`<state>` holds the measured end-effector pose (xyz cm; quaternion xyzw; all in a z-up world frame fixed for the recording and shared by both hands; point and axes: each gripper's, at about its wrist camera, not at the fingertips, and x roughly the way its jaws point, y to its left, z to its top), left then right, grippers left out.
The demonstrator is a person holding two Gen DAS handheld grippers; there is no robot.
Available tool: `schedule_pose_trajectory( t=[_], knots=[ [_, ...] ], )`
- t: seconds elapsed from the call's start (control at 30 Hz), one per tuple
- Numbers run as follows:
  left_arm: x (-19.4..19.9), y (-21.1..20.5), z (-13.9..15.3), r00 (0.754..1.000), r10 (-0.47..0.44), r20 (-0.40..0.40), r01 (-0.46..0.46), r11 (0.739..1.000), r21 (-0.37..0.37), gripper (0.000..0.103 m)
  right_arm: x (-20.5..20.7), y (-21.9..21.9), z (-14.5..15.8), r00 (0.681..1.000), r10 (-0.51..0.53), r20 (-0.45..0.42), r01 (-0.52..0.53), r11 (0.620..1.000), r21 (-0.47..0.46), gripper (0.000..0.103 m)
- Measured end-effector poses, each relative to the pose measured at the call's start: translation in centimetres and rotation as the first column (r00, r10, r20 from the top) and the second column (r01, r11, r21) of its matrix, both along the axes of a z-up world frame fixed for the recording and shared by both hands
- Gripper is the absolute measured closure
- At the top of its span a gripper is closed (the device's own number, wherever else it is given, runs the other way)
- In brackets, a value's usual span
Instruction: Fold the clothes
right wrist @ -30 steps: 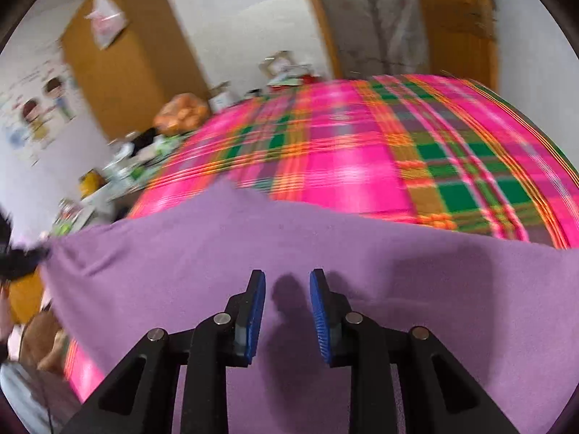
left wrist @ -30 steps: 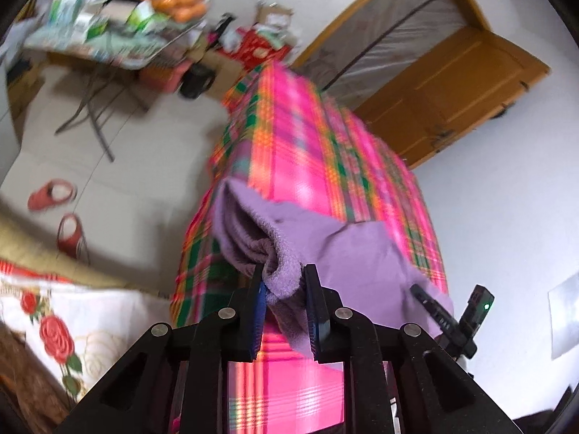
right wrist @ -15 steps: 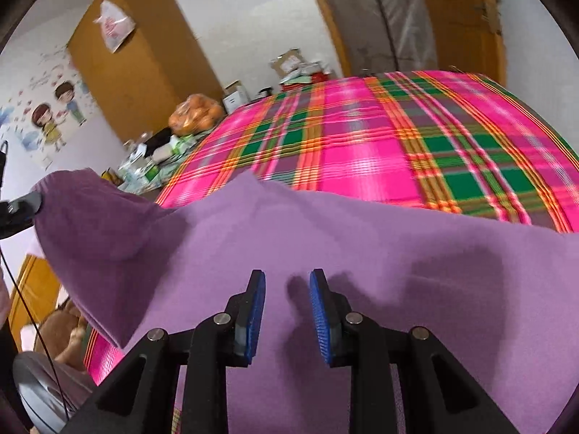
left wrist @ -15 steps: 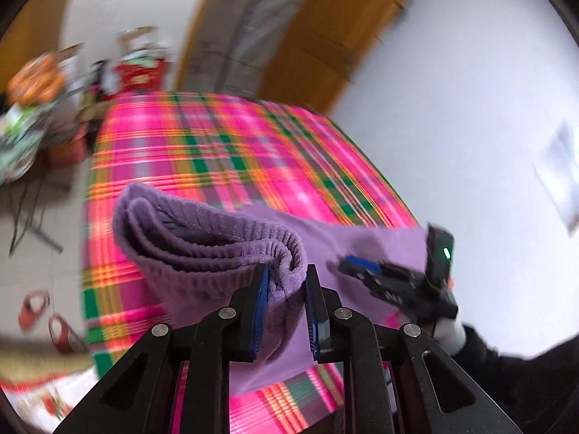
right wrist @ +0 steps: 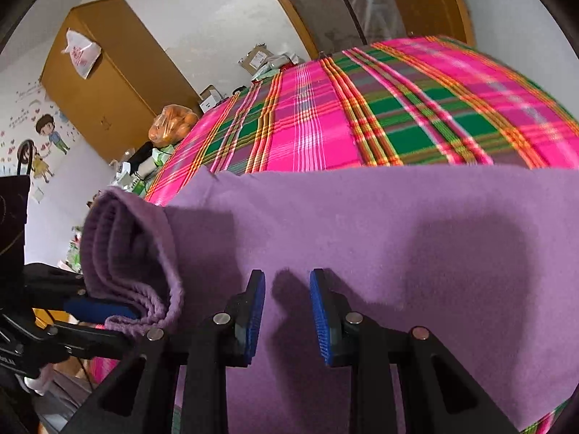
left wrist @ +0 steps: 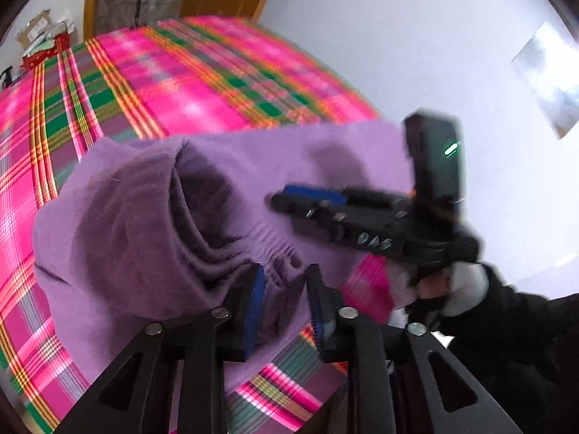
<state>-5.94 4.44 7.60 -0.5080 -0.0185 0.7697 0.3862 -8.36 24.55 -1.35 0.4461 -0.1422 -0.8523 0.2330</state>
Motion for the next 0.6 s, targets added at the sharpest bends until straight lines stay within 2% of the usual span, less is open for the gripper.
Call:
schedule_pose_trajectory(
  t=[0.07, 0.13, 0.2, 0.33, 0.47, 0.6],
  knots=[
    [0.3, -1.6, 1.9, 0.999, 0.021, -0.04, -0.017, 0.996, 0.088, 0.067, 0.0, 0.1, -0.1, 1.0, 0.003, 0.003, -0.003, 1.0, -0.024, 0.074],
    [0.6, -3.3, 3.9, 0.994, 0.054, -0.09, -0.038, 0.984, 0.171, 0.049, -0.1, 0.2, -0.2, 1.0, 0.003, 0.01, -0.003, 0.999, -0.054, 0.073],
    [0.7, -4.9, 5.6, 0.985, 0.104, -0.134, -0.074, 0.974, 0.213, 0.048, -0.2, 0.4, -0.3, 1.0, 0.009, 0.021, -0.007, 0.996, -0.093, 0.071],
    [-0.3, -8.6, 6.0, 0.954, 0.261, -0.15, -0.232, 0.955, 0.185, 0.048, -0.2, 0.6, -0.3, 0.999, 0.035, 0.037, -0.029, 0.985, -0.17, 0.064],
    [-2.0, -11.4, 1.8, 0.928, 0.366, -0.064, -0.363, 0.93, 0.051, 0.048, -0.3, 0.1, 0.2, 0.996, 0.081, 0.027, -0.073, 0.973, -0.217, 0.054],
    [-2.3, -12.8, -2.7, 0.919, 0.392, 0.043, -0.389, 0.92, -0.054, 0.048, -1.0, -1.6, 0.6, 0.988, 0.155, 0.024, -0.145, 0.961, -0.234, 0.046]
  ],
)
